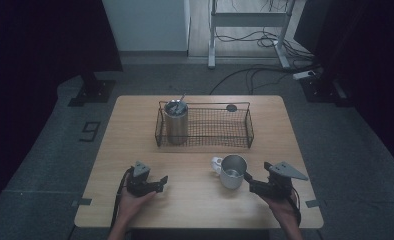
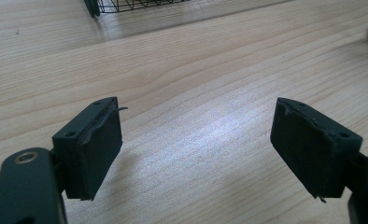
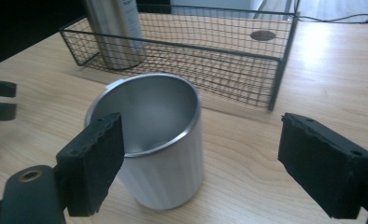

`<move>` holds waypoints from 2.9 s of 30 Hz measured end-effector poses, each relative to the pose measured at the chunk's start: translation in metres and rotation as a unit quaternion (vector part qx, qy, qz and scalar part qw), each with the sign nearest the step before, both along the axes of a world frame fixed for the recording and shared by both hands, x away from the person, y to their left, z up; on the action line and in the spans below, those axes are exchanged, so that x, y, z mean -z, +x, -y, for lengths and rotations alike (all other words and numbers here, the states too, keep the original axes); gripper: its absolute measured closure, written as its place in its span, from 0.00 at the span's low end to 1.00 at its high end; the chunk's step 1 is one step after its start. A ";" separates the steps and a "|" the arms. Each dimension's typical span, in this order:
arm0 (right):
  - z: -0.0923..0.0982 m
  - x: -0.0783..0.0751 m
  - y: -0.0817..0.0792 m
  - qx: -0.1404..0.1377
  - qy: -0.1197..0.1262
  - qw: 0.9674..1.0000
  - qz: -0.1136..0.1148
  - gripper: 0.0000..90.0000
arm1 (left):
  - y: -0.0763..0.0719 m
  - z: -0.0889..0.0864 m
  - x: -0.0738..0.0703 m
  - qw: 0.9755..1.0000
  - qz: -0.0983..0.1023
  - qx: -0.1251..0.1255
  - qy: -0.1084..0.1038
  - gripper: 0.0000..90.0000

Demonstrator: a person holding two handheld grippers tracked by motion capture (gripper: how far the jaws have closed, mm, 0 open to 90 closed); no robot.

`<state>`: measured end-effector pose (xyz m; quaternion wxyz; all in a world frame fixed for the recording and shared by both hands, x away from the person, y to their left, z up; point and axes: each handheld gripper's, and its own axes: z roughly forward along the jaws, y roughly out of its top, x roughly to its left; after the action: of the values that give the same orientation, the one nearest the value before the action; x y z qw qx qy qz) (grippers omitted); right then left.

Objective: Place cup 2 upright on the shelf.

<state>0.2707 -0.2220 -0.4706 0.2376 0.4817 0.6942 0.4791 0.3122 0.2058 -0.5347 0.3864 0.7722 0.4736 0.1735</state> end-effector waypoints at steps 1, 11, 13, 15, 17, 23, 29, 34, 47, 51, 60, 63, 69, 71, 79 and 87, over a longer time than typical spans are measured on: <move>-0.002 0.000 0.000 -0.003 0.000 1.000 0.001 0.15 | 0.000 0.000 0.000 1.000 -0.001 0.001 0.001 0.19; -0.012 0.007 0.008 -0.008 -0.003 1.000 -0.016 0.10 | 0.000 0.003 0.002 1.000 -0.002 0.005 0.003 0.19; -0.015 0.008 0.009 -0.013 -0.004 1.000 -0.016 0.07 | 0.000 0.004 0.002 1.000 -0.004 0.006 0.003 0.19; -0.018 0.010 0.011 -0.018 -0.005 1.000 -0.016 0.06 | 0.000 0.004 0.002 1.000 -0.004 0.007 0.003 0.19; -0.022 0.011 0.012 -0.021 -0.010 1.000 -0.016 0.04 | 0.000 0.004 0.002 1.000 -0.005 0.007 0.003 0.19; -0.030 0.014 0.018 -0.025 -0.021 0.999 -0.018 0.01 | 0.000 0.005 0.003 1.000 -0.007 0.009 0.005 0.19; -0.035 0.017 0.023 -0.031 -0.024 0.999 -0.021 0.00 | 0.001 0.007 0.004 1.000 -0.009 0.012 0.008 0.19; -0.040 0.018 0.026 -0.036 -0.027 0.999 -0.017 0.00 | 0.000 0.008 0.005 1.000 -0.009 0.013 0.009 0.19; -0.055 0.023 0.038 -0.046 -0.039 0.998 -0.016 0.00 | 0.000 0.009 0.005 1.000 -0.014 0.019 -0.002 0.19; -0.059 0.027 0.042 -0.048 -0.044 0.998 -0.019 0.00 | 0.000 0.009 0.005 1.000 -0.014 0.020 -0.002 0.19; -0.065 0.032 0.049 -0.048 -0.052 0.997 -0.016 0.01 | 0.000 0.009 0.006 1.000 -0.015 0.020 0.001 0.19; -0.066 0.033 0.051 -0.046 -0.057 0.997 -0.015 0.05 | 0.000 0.009 0.006 1.000 -0.016 0.019 0.002 0.19; -0.065 0.033 0.051 -0.047 -0.065 0.997 -0.012 0.06 | 0.000 0.009 0.006 1.000 -0.015 0.020 0.002 0.19; -0.065 0.033 0.051 -0.048 -0.065 0.997 -0.013 0.06 | 0.000 0.009 0.006 1.000 -0.015 0.019 0.002 0.19; -0.064 0.033 0.051 -0.050 -0.065 0.997 -0.013 0.06 | 0.000 0.008 0.006 1.000 -0.014 0.019 0.003 0.19; -0.066 0.030 0.048 -0.048 -0.068 0.997 -0.009 0.06 | -0.001 0.009 0.005 1.000 -0.013 0.021 0.005 0.19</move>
<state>0.3185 -0.1565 -0.5006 0.2406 0.4351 0.7495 0.4372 0.3116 0.1966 -0.5398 0.3800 0.7859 0.4615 0.1578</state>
